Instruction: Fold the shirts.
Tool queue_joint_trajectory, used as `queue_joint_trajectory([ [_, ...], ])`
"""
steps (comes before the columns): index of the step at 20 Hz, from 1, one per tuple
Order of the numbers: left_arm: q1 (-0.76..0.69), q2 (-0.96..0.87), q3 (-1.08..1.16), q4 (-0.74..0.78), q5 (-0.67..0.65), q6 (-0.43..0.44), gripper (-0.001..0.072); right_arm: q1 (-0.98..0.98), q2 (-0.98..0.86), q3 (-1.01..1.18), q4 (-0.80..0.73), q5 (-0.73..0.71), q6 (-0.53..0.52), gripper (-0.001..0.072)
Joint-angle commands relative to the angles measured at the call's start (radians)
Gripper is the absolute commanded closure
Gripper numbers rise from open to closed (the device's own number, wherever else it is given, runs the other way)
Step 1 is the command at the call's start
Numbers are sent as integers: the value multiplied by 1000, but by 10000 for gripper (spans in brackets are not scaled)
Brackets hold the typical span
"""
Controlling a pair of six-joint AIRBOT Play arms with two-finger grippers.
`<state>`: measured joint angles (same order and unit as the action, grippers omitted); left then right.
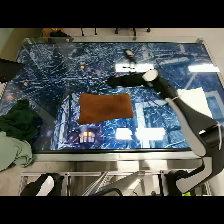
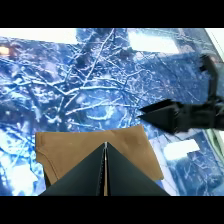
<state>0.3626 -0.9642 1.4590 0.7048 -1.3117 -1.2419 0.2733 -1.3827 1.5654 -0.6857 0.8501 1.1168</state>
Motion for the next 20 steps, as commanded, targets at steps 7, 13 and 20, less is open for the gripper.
queue_joint_trajectory([
  [7, 6, 5, -8, 10, 1, 5, 695, -213, -184, -73, -104, 324, 110, 14],
  [13, 6, -3, -8, 11, -1, 5, 696, -100, -246, -71, 37, 291, 31, 36],
  [20, 6, -72, -8, 6, -82, 5, 695, -130, -91, -31, 325, 355, -133, 684],
])
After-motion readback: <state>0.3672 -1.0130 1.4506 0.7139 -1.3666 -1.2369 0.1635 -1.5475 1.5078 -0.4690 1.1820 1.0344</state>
